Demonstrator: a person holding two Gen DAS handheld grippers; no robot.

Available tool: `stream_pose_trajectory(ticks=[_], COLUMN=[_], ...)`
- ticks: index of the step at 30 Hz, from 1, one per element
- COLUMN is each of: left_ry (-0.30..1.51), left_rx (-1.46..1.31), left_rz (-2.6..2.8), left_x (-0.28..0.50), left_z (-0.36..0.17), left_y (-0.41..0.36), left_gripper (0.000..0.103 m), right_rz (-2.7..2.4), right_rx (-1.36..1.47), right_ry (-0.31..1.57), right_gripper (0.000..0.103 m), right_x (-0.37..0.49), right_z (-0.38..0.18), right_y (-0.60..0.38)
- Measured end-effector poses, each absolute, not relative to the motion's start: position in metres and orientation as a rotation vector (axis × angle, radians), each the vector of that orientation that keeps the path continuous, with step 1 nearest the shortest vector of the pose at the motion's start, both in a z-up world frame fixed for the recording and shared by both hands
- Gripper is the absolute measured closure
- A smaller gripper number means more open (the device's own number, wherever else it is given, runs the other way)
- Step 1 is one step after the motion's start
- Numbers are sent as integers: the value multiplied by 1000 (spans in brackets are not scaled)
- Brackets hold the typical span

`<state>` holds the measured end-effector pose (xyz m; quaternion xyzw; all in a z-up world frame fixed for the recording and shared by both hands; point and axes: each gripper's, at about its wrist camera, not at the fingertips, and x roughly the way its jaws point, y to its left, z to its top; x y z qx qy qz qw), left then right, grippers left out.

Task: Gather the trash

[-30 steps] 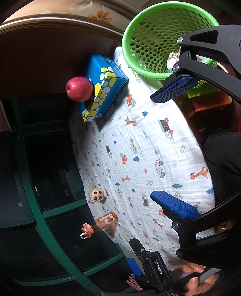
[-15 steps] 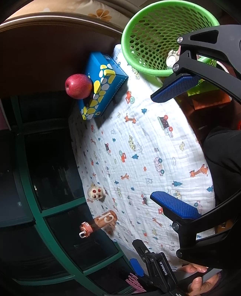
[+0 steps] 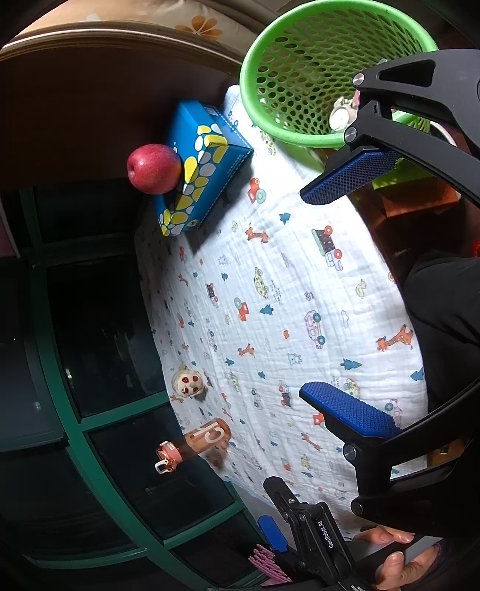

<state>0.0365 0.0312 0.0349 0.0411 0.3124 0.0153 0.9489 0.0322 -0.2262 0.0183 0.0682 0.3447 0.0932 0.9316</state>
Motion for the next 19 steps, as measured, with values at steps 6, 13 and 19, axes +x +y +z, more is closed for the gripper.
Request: stream_pose_trajectory(ticks=[6,13,19], left_ry=[637,654,659], left_rx=[66,59,56], left_rz=[24,15,12], left_x=[35,39,39], left_z=[33,30,29], left_y=[32,32,31], left_gripper=[7,7,7], right_rz=[195,201,202], right_rx=[138,140,137], right_ry=[709,717,719], right_gripper=[7,7,7], right_x=[32,34,34], right_z=[17,15,14], right_y=[-224,-224,-224])
